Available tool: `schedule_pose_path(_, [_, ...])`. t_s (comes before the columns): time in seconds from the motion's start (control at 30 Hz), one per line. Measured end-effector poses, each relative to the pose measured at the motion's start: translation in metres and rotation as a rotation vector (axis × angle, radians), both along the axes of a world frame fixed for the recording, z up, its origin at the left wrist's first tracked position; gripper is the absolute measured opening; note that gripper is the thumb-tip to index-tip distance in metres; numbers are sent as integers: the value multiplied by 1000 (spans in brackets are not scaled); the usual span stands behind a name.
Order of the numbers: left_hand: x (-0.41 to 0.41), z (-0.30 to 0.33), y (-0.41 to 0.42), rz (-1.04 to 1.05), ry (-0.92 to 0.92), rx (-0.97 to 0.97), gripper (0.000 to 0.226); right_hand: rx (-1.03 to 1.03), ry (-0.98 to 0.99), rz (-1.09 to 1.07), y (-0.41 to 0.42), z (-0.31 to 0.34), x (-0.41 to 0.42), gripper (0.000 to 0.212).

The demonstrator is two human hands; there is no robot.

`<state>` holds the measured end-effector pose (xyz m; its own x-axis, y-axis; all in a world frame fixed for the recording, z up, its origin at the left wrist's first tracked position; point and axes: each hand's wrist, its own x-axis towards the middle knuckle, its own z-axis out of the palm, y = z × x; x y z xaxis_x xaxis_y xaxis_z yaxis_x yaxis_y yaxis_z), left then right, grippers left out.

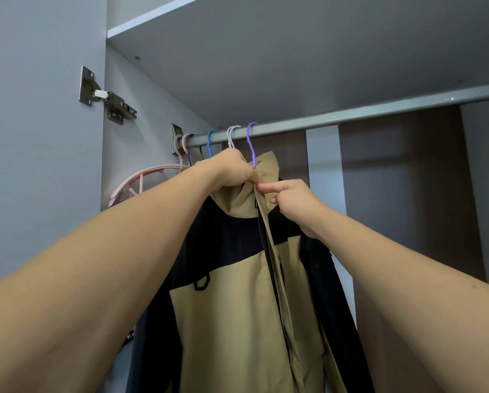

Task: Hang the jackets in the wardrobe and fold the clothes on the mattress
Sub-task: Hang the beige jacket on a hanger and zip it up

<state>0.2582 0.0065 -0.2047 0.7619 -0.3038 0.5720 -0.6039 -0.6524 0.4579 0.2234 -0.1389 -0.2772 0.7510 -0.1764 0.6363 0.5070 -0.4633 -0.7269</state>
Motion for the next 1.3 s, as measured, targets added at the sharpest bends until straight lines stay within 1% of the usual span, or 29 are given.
schedule_pose_path(0.1, [3, 0, -6, 78, -33, 19, 35, -15, 67, -84, -4, -5, -1, 45])
schedule_pose_path(0.23, [7, -5, -16, 198, -159, 30, 37, -84, 124, -145, -11, -11, 1, 48])
schedule_pose_path(0.37, [8, -10, -20, 259, -222, 38, 40, -233, 145, -131, -14, -19, -2, 55])
schedule_pose_path(0.5, [5, -12, -22, 249, -249, 30, 33, -414, 170, -162, -14, -24, -5, 67])
schedule_pose_path(0.57, [1, -13, -21, 251, -269, 53, 29, -453, 166, -148, -15, -28, -6, 72])
schedule_pose_path(0.63, [-6, -16, -18, 318, -382, 155, 27, -457, 149, -132, -17, -39, -6, 73])
schedule_pose_path(0.7, [-14, -31, -17, 400, -616, 267, 31, -427, 128, -131, -20, -60, -6, 70])
schedule_pose_path(0.77, [-24, -63, -20, 389, -829, 234, 37, -371, 119, -141, -24, -95, -7, 67])
schedule_pose_path(0.8, [-30, -86, -22, 347, -880, 185, 44, -338, 115, -147, -27, -116, -9, 67])
schedule_pose_path(0.87, [-42, -140, -26, 250, -904, 149, 58, -265, 129, -165, -32, -165, -12, 68])
schedule_pose_path(0.93, [-49, -197, -29, 168, -836, 195, 62, -188, 202, -175, -35, -216, -17, 68])
schedule_pose_path(1.0, [-55, -254, -33, 98, -705, 224, 62, -105, 303, -204, -38, -266, -20, 67])
schedule_pose_path(1.1, [-67, -342, -41, 15, -538, 176, 57, 51, 455, -248, -43, -333, -26, 63])
schedule_pose_path(1.17, [-69, -403, -42, -25, -446, 139, 53, 212, 556, -205, -45, -379, -29, 58])
schedule_pose_path(1.2, [-70, -432, -42, -53, -363, 123, 49, 298, 605, -168, -46, -402, -31, 54])
schedule_pose_path(1.23, [-71, -460, -42, -88, -238, 102, 42, 370, 656, -137, -46, -423, -34, 50])
schedule_pose_path(1.27, [-71, -486, -42, -115, -63, 68, 32, 428, 707, -114, -47, -442, -37, 45])
schedule_pose_path(1.3, [-73, -511, -42, -121, 162, 30, 20, 476, 749, -96, -48, -458, -40, 40])
